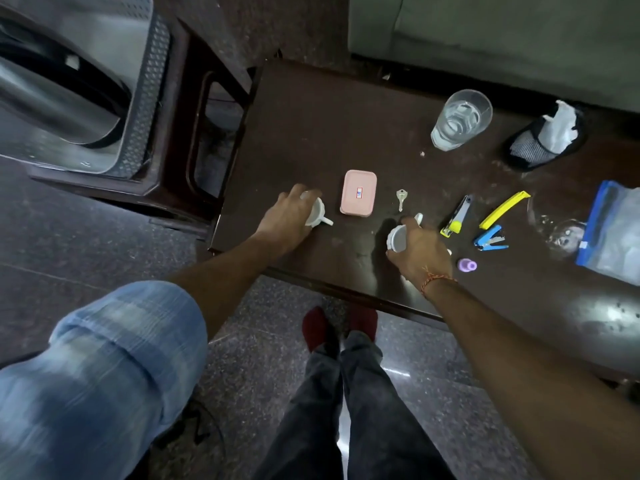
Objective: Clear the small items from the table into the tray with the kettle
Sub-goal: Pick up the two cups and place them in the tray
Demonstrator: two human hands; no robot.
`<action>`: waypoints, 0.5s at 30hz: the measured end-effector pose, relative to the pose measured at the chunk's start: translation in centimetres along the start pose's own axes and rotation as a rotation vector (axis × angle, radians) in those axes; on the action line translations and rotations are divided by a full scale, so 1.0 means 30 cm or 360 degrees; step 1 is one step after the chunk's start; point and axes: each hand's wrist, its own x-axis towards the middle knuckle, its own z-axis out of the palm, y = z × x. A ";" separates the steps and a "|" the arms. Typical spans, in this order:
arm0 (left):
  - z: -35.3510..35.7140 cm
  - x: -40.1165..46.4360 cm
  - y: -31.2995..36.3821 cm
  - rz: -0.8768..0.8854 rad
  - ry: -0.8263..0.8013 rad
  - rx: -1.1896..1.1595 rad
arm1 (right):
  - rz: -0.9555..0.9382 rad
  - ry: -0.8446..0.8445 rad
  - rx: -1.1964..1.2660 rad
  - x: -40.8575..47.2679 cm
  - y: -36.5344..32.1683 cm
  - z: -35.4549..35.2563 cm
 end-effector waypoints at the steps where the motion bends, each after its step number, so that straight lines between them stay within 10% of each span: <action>1: -0.027 -0.013 0.001 0.0013 0.0024 -0.0011 | -0.0017 0.0018 -0.0008 -0.008 -0.017 -0.022; 15: -0.877 -0.239 0.100 0.0253 0.0321 0.0309 | -0.0453 0.0363 -0.0138 -0.203 -0.408 -0.708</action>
